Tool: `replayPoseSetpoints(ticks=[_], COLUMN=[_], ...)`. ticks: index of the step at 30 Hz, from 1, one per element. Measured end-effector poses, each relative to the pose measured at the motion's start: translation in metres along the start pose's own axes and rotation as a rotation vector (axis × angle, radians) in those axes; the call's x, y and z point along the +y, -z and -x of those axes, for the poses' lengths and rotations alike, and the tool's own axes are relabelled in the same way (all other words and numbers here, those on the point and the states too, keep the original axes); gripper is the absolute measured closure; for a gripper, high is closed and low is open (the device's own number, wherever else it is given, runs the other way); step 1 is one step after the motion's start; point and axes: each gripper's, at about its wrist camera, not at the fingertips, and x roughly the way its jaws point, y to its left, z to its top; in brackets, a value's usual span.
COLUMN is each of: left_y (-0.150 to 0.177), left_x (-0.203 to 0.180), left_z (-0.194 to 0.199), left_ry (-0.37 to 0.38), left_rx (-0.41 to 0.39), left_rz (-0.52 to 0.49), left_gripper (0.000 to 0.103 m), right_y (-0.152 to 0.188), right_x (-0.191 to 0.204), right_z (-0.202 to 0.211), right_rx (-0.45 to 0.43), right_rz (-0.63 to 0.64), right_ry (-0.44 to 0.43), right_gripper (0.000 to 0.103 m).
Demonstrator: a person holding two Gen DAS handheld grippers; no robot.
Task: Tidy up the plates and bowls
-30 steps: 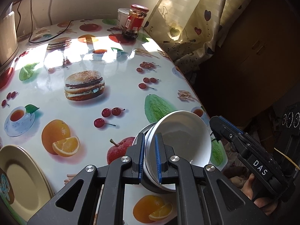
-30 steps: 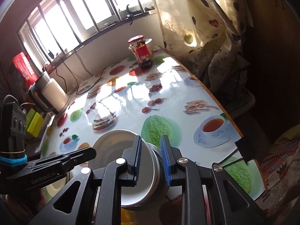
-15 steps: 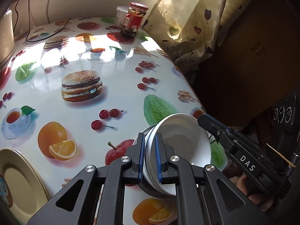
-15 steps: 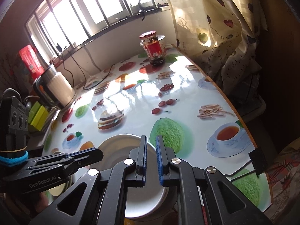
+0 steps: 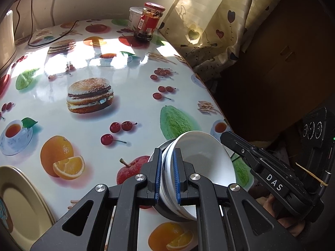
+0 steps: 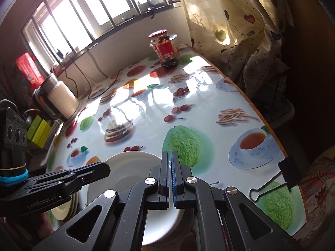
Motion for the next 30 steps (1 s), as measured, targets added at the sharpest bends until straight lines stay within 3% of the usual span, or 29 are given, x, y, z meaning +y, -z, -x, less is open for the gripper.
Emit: replayPoseSetpoints(ticks=[9, 13, 30], left_y=[0.005, 0.010, 0.018], left_x=[0.004, 0.003, 0.008], left_z=[0.002, 0.013, 0.009], left_ry=[0.009, -0.004, 0.021], left_rx=[-0.006, -0.052, -0.085], left_rz=[0.004, -0.027, -0.021], left_gripper=[0.093, 0.091, 0.091], right_y=[0.003, 0.008, 0.035], right_x=[0.001, -0.005, -0.021], right_z=[0.018, 0.030, 0.048], right_rx=[-0.046, -0.077, -0.090], right_rz=[-0.010, -0.016, -0.076], right_ry=[0.001, 0.027, 0.022], right_gripper=[0.098, 0.087, 0.085])
